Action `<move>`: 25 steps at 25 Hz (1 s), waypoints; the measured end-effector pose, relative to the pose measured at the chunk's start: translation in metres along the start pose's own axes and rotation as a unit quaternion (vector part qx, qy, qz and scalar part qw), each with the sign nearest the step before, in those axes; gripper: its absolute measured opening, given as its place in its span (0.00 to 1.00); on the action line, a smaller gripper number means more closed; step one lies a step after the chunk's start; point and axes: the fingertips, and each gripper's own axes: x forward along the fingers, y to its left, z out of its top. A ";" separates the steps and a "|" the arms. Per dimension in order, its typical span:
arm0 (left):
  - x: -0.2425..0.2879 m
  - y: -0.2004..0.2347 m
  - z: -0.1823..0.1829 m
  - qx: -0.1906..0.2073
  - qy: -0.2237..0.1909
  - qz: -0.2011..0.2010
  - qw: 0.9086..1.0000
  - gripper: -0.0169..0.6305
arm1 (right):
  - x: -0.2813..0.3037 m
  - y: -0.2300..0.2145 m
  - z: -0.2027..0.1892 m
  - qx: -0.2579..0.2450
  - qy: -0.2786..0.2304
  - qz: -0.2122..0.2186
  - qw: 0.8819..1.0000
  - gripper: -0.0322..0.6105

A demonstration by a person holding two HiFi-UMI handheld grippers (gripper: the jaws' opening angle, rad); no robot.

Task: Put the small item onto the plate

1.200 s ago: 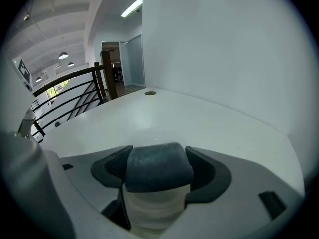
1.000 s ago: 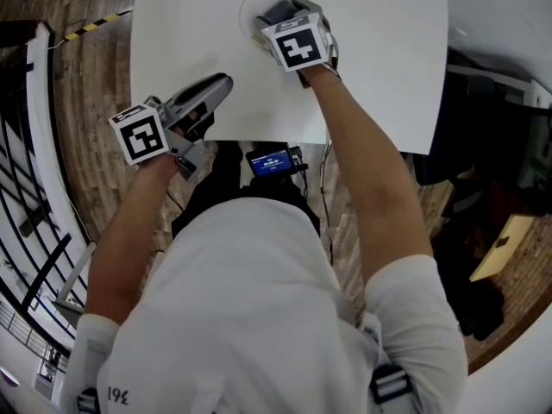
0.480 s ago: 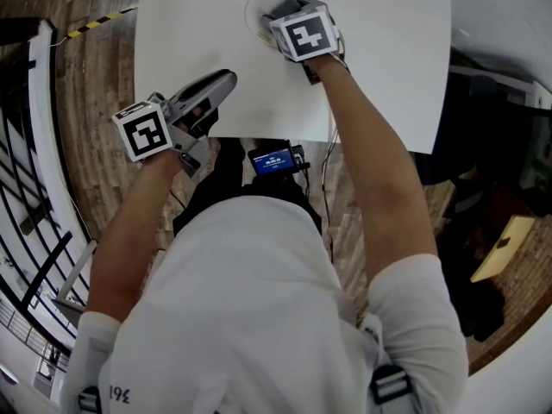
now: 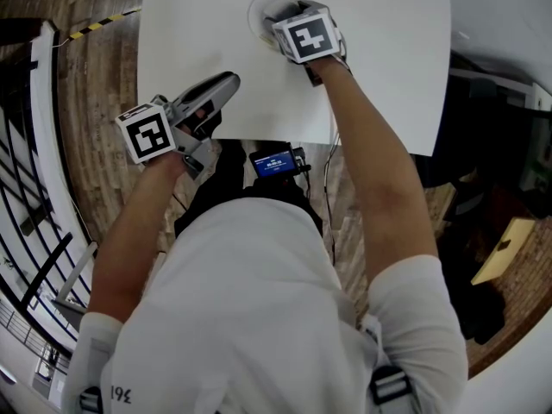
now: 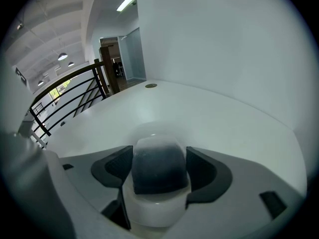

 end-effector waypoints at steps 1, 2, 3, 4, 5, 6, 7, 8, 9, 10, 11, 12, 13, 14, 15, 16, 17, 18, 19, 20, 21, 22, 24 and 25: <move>0.000 0.000 0.000 0.002 0.000 0.000 1.000 0.17 | 0.001 0.000 0.000 0.001 0.000 0.002 1.000 0.55; 0.000 0.000 0.001 0.006 0.000 -0.001 1.000 0.17 | 0.002 0.001 0.000 0.002 0.001 0.005 1.000 0.55; 0.000 0.000 0.001 0.012 0.000 -0.002 1.000 0.17 | 0.003 0.001 -0.001 0.003 0.002 0.006 1.000 0.55; -0.001 -0.001 0.002 0.016 0.000 -0.003 1.000 0.17 | 0.003 0.000 -0.002 0.004 0.004 0.005 1.000 0.55; 0.000 -0.001 0.002 0.016 -0.001 -0.003 1.000 0.17 | 0.002 -0.001 -0.002 0.005 0.006 0.003 1.000 0.55; -0.001 -0.001 0.002 0.013 -0.002 -0.002 1.000 0.17 | 0.003 -0.001 -0.002 0.005 0.006 0.003 1.000 0.55; -0.001 -0.001 0.002 0.010 -0.002 -0.001 1.000 0.17 | 0.003 -0.001 -0.002 0.004 0.006 0.003 1.000 0.55; -0.001 0.000 0.001 0.010 -0.002 0.001 1.000 0.17 | 0.004 -0.002 -0.001 0.004 0.006 0.003 1.000 0.55; -0.002 0.001 0.002 0.013 -0.001 0.003 1.000 0.17 | 0.004 -0.002 -0.001 0.003 0.007 0.003 1.000 0.55; -0.002 0.001 0.002 0.013 -0.002 0.003 1.000 0.17 | 0.004 -0.002 -0.001 0.003 0.008 0.004 1.000 0.55; -0.002 0.000 0.002 0.010 -0.003 0.003 1.000 0.17 | 0.005 -0.002 -0.001 0.004 0.009 0.003 1.000 0.55; -0.001 -0.001 0.002 0.008 -0.004 0.001 1.000 0.17 | 0.004 -0.002 -0.001 0.004 0.010 0.001 1.000 0.55; -0.001 -0.002 0.002 0.009 -0.004 -0.001 1.000 0.17 | 0.003 -0.003 0.000 0.004 0.010 -0.002 1.000 0.55; -0.001 -0.003 0.002 0.009 -0.005 -0.001 1.000 0.17 | 0.002 -0.004 0.000 0.005 0.009 -0.005 1.000 0.55; -0.001 -0.004 0.003 0.010 -0.005 -0.002 1.000 0.17 | 0.001 -0.003 0.001 0.007 0.007 -0.005 1.000 0.55; 0.000 -0.004 0.003 0.010 -0.005 -0.002 1.000 0.17 | 0.000 -0.001 0.000 0.014 0.004 0.000 1.000 0.55; 0.000 -0.004 0.002 0.008 -0.005 -0.002 1.000 0.17 | 0.000 0.002 -0.001 0.025 0.002 0.007 1.000 0.55; 0.000 -0.004 0.002 0.006 -0.006 -0.001 1.000 0.17 | -0.001 0.001 -0.001 0.033 -0.001 0.007 0.999 0.55; -0.001 -0.004 0.002 0.004 -0.006 -0.001 1.000 0.17 | -0.002 -0.004 -0.001 0.036 -0.005 0.001 0.999 0.55; -0.001 -0.004 0.002 0.003 -0.006 -0.001 1.000 0.17 | -0.004 -0.008 0.001 0.038 -0.009 -0.006 0.999 0.55; 0.000 -0.005 0.002 0.003 -0.007 -0.003 1.000 0.17 | -0.005 -0.010 0.002 0.039 -0.012 -0.009 0.999 0.55; 0.000 -0.006 0.002 0.003 -0.007 -0.004 1.000 0.17 | -0.007 -0.011 0.003 0.039 -0.014 -0.011 0.999 0.55; 0.000 -0.006 0.002 0.004 -0.006 -0.004 1.000 0.17 | -0.010 -0.012 0.006 0.038 -0.020 -0.014 0.999 0.55; 0.000 -0.006 0.002 0.006 -0.004 -0.004 1.000 0.17 | -0.012 -0.012 0.009 0.038 -0.025 -0.016 0.999 0.55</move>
